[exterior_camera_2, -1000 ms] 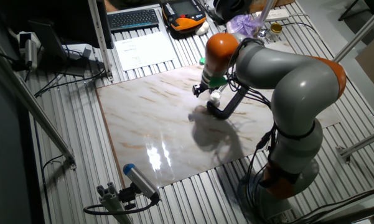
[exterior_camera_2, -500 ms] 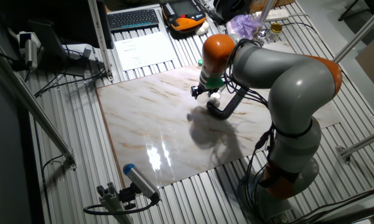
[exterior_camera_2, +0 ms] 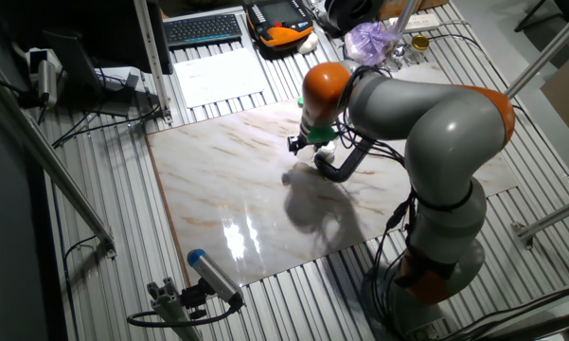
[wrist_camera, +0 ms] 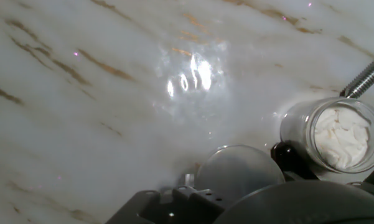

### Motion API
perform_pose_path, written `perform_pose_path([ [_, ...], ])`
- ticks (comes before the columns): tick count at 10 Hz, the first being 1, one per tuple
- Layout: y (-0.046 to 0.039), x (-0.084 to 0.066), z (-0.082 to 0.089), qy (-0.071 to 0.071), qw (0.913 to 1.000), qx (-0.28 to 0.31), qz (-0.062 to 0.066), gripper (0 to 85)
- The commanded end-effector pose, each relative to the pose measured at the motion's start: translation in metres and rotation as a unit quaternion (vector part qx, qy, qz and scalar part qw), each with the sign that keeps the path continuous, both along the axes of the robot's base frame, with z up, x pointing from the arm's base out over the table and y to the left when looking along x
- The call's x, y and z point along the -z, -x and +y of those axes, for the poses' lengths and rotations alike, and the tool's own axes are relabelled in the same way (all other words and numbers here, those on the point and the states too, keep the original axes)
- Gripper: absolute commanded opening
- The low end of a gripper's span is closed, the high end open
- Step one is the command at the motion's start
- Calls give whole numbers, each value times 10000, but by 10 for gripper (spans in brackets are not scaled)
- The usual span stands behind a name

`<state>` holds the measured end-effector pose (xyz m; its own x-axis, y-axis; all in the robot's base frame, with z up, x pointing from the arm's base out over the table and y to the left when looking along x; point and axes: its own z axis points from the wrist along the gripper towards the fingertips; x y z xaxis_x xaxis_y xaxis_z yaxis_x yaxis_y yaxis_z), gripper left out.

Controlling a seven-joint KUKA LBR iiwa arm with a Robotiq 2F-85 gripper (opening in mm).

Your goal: Unscrew the lid from the jar

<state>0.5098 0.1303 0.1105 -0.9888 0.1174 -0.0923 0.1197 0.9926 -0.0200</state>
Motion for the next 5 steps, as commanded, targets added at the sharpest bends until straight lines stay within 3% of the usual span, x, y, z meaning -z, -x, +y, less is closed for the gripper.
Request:
perform_pose_path([
  [1, -11, 29, -1, 88, 10000, 5, -47, 0],
  [5, -53, 119, -7, 160, 9997, 120, -124, 0],
])
